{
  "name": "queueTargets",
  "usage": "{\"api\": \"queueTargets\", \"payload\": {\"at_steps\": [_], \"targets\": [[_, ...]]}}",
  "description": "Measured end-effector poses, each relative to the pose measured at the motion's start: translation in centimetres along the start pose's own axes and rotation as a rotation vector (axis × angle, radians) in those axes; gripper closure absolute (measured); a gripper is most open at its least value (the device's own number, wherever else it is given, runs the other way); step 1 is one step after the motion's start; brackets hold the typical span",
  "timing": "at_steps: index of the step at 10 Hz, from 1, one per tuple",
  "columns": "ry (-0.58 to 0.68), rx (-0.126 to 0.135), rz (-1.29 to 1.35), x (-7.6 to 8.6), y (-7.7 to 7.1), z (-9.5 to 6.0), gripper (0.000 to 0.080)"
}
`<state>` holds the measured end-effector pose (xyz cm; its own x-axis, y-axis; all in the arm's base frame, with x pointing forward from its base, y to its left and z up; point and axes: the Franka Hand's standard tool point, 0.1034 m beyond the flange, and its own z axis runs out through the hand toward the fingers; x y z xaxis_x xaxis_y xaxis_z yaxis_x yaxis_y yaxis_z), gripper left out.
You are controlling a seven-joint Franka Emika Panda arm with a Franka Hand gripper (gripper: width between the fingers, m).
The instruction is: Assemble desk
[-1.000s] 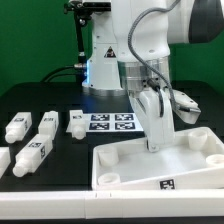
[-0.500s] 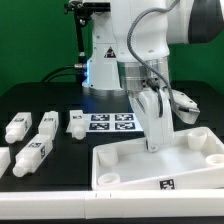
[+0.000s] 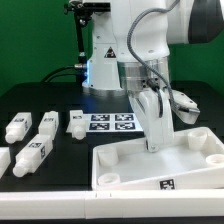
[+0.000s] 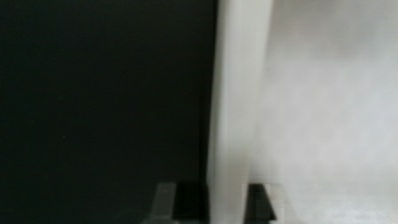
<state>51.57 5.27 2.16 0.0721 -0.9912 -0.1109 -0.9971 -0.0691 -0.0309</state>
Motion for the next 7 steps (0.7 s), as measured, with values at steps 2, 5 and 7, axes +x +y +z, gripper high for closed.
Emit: {"api": "queueTargets", "payload": {"at_steps": [2,5,7], "targets": [[-0.004,0.001,0.021,0.1,0.1,0.0,0.0750],[-0.019,0.028,0.114,2.8,0.7,0.1,0.0752],[-0.018,0.020,0.109,2.6,0.8,0.5,0.0752]]}}
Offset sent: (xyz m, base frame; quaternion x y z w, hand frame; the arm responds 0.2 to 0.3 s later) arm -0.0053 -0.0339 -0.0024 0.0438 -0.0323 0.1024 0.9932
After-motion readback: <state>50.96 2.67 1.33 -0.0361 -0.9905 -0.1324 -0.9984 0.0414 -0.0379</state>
